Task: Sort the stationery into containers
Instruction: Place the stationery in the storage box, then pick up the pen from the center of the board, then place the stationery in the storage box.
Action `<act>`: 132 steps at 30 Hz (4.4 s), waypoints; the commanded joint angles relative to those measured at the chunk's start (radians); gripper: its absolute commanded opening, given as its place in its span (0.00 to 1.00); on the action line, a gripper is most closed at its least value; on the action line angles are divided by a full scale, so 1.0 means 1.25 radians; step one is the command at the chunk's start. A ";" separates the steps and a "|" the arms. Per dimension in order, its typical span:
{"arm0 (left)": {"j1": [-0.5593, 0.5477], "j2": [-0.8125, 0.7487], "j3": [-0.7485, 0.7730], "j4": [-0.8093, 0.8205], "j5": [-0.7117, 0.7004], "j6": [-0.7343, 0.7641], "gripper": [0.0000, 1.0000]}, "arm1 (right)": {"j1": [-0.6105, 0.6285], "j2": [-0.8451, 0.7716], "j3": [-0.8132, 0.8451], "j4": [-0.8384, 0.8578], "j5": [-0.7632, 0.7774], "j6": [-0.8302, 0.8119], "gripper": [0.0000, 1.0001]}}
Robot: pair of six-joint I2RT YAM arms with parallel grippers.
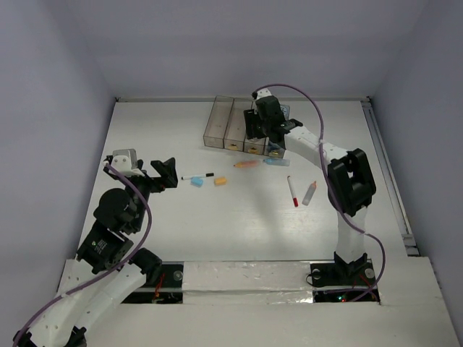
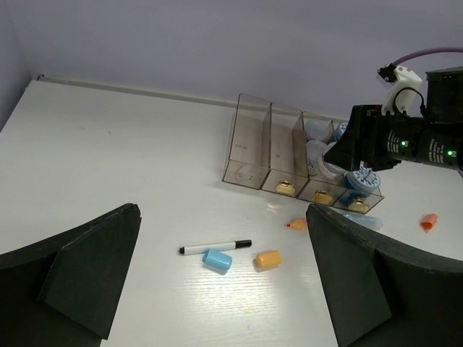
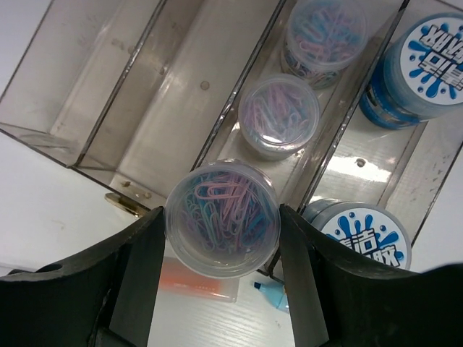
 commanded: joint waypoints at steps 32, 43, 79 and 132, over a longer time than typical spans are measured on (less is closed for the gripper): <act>0.024 -0.013 -0.009 0.049 0.067 0.002 0.99 | -0.025 -0.316 -0.406 -0.034 0.055 0.138 0.86; 0.024 -0.014 -0.008 0.051 0.087 0.001 0.99 | -0.025 -0.363 -0.555 -0.111 0.065 0.217 0.60; 0.024 -0.020 -0.007 0.056 0.119 -0.002 0.99 | -0.007 -0.338 -0.387 -0.042 -0.141 0.225 0.00; 0.024 -0.024 -0.008 0.050 0.059 -0.001 0.99 | 0.162 0.163 0.319 -0.254 -0.458 -0.378 0.62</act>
